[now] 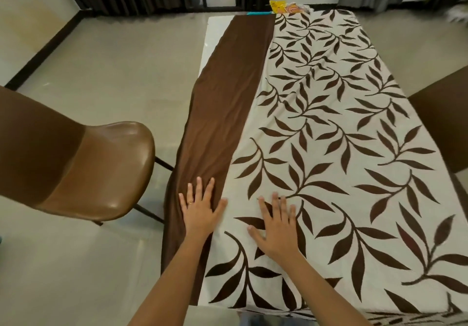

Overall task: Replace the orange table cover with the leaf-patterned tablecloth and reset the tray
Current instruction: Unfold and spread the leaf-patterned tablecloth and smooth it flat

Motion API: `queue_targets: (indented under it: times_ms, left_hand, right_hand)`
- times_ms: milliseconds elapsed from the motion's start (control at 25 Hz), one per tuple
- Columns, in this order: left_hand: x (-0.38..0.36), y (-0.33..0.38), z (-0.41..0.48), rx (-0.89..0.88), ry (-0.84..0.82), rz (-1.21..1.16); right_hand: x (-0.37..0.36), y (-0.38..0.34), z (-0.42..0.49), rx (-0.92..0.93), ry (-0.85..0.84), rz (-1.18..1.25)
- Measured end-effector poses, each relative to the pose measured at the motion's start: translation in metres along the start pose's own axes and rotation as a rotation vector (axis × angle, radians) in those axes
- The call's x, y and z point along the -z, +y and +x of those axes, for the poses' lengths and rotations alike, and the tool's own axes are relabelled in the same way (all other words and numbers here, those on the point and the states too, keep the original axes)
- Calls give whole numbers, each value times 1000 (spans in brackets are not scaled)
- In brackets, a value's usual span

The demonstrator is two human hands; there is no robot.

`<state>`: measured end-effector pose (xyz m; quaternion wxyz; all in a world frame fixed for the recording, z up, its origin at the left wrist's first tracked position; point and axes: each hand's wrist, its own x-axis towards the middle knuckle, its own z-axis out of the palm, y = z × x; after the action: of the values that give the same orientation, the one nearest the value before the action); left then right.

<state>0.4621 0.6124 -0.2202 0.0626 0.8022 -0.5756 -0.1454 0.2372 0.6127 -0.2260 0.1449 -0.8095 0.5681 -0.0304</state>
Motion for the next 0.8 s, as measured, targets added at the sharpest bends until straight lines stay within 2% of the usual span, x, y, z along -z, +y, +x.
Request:
queue_targets:
  times_ms: [120,200,320,400,480,640,800]
  left_hand:
    - [4,-4,1,48,22,5]
    - [7,11,1,63,65,-14]
    - [4,47,-2,-154,80,-78]
    - [-10,74,-7,-314,10,-71]
    - [-25,93,-12,-320,-21,-21]
    - [-35,99,-16,-261,20,44]
    - [-31,125,-23,-287,58,4]
  right_hand:
    - [17,25,-7,44,22,170]
    - [30,63,-19,-95,158,127]
    - [37,121,-42,-395,240,24]
    - [32,134,-50,-467,183,2]
    - [29,131,-49,-460,140,-2]
    - [31,151,-61,-336,109,11]
    - [36,167,-83,-223,162,64]
